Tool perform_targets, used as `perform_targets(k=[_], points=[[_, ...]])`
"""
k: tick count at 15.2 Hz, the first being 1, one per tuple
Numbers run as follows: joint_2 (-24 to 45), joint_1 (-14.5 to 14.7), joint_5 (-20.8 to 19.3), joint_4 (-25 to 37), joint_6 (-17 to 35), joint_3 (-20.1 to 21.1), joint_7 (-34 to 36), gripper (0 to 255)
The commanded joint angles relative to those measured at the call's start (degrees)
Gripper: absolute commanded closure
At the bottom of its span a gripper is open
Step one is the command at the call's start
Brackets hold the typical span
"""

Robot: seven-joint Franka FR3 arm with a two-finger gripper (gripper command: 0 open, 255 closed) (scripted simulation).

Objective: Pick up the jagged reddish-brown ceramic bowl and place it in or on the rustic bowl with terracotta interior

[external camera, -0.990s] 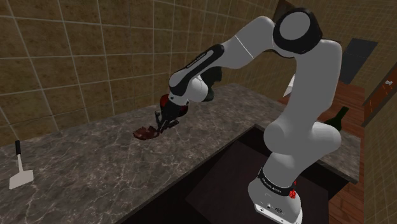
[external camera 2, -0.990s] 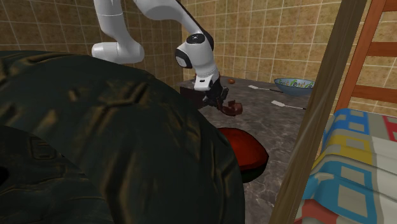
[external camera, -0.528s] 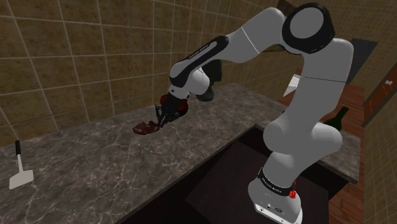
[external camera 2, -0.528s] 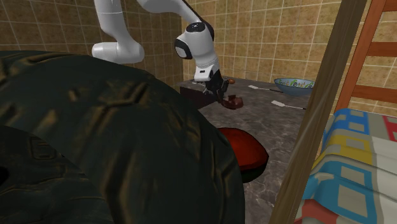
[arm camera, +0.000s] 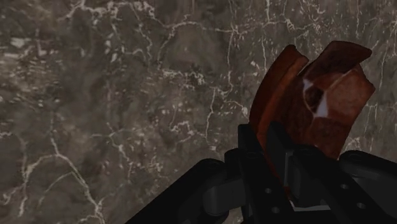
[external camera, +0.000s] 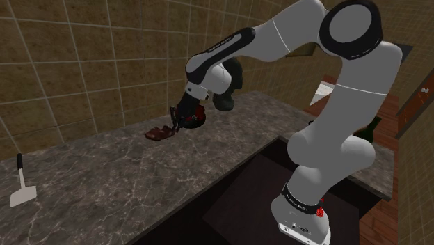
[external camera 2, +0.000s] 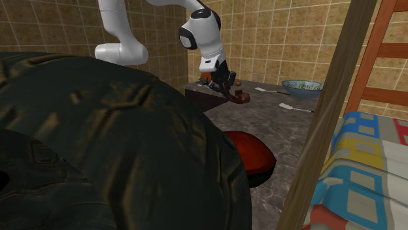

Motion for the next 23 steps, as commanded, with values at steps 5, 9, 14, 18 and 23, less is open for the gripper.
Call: perform_targets(k=[5, 9, 14, 18, 23], points=[[-0.8, -1.9, -1.1, 2.8, -4.4, -1.3, -0.7, 255], [3.4, -3.6, -6.1, 7.5, -7.3, -4.5, -1.6, 255], [9.2, -4.7, -12.2, 14.9, -11.5, -8.5, -2.3, 255], [14.4, -5.0, -16.5, 22.2, -15.4, -11.6, -2.8, 255], [21.5, -4.4, -21.2, 33.3, -21.3, -15.1, -3.5, 255]])
